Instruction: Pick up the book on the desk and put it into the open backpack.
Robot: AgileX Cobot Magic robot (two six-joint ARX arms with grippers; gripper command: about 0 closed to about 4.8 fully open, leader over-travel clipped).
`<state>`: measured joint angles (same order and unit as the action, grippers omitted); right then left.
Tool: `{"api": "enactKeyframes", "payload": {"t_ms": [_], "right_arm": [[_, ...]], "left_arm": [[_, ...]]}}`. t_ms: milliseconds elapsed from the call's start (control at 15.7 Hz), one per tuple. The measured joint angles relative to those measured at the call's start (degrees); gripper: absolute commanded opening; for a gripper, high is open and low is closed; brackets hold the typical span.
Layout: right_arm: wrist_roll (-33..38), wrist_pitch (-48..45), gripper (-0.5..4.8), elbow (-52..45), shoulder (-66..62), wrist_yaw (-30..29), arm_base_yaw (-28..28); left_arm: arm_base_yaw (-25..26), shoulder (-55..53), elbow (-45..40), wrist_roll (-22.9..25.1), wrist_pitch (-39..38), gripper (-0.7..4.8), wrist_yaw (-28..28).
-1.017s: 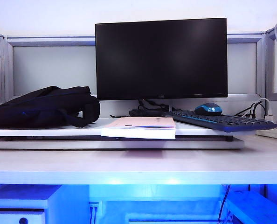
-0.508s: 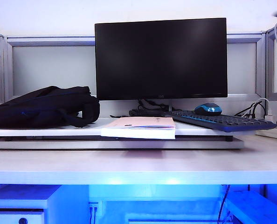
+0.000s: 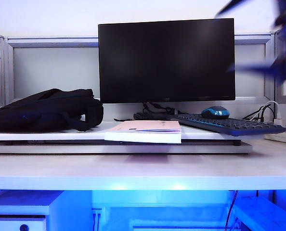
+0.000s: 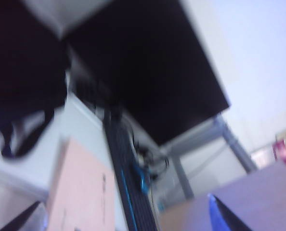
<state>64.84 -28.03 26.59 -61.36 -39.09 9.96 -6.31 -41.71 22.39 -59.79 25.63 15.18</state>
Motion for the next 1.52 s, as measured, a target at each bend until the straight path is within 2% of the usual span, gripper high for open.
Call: {"api": "enactKeyframes", "payload": {"t_ms": [191, 254, 381, 635, 762, 890, 953, 1017, 1207, 1334, 1525], "right_arm": [[3.2, -7.4, 4.36, 0.0, -11.0, -1.3, 2.3], [8.5, -19.7, 4.36, 0.5, -29.3, -1.3, 2.3], [9.1, -21.7, 4.36, 5.1, -36.1, -1.2, 2.5], [9.2, -20.9, 4.36, 12.3, -41.6, -0.4, 2.5], [8.8, -19.5, 4.31, 15.3, -45.3, 1.0, 2.5], [11.3, -17.7, 4.17, 20.2, -48.0, 1.0, 7.0], [11.3, -16.0, -0.08, 21.0, -48.0, 4.0, 8.2], [10.1, -19.1, -0.06, 22.0, -50.6, 4.6, 8.3], [10.2, -19.3, -0.06, 22.0, -50.6, 5.1, 8.4], [10.8, -21.7, -0.06, 21.7, -51.0, 5.1, 8.4], [12.4, -25.0, -0.06, 21.5, -51.6, 4.8, 8.3]], "left_arm": [[0.0, -8.1, 1.4, -0.5, 5.9, 4.79, 3.2], [4.1, -12.1, 1.6, -0.5, 6.8, 4.79, 6.6], [8.1, -12.2, 1.6, -0.5, 6.8, 4.79, 9.4], [11.3, -12.2, 1.6, -0.5, 6.8, 4.79, 12.3], [11.1, -12.2, 1.6, -0.5, 6.8, 4.79, 12.9], [11.1, -12.2, 1.6, -0.5, 6.8, 4.79, 13.2], [11.1, -12.2, 1.6, -0.5, 6.8, 4.79, 13.2], [11.1, -12.2, 1.6, -0.5, 6.8, 4.79, 13.3], [11.1, -12.3, 1.6, -0.5, 6.8, 4.79, 12.7], [11.6, -13.9, 1.6, -0.5, 7.1, 4.79, 9.6], [13.8, -19.2, 2.1, -0.5, 7.0, 4.79, 10.3]]}}
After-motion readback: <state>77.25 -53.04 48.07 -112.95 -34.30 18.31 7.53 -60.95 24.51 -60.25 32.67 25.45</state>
